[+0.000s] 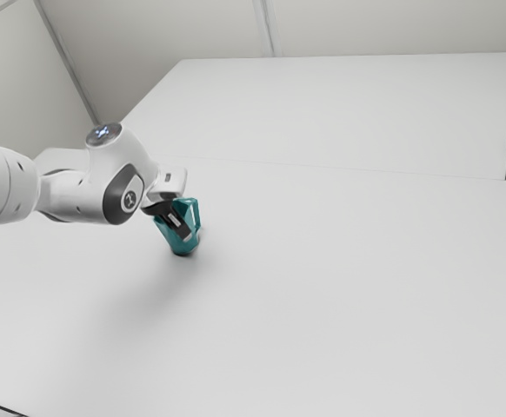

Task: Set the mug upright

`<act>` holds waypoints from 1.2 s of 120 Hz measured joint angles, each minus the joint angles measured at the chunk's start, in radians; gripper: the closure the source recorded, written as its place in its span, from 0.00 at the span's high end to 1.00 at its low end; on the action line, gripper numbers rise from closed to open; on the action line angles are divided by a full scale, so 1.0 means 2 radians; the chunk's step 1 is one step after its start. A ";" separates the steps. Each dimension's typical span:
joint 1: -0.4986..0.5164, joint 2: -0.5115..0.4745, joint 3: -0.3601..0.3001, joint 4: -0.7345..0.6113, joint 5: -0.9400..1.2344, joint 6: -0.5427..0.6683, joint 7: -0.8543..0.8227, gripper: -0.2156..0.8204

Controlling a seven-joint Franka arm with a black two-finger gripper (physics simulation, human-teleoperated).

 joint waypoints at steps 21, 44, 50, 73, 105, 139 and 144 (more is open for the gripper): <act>-0.005 -0.013 0.000 0.002 0.001 -0.002 -0.002 0.52; -0.010 -0.036 -0.001 0.015 0.000 -0.012 -0.004 0.56; -0.012 -0.039 -0.001 0.025 0.000 -0.019 -0.005 0.57; -0.025 -0.017 -0.003 0.150 -0.001 -0.114 -0.022 0.64; -0.041 -0.013 -0.002 0.258 -0.016 -0.318 -0.072 0.75; -0.040 -0.020 0.003 0.269 -0.032 -0.433 -0.132 0.78; -0.040 -0.020 0.004 0.269 -0.032 -0.441 -0.139 0.78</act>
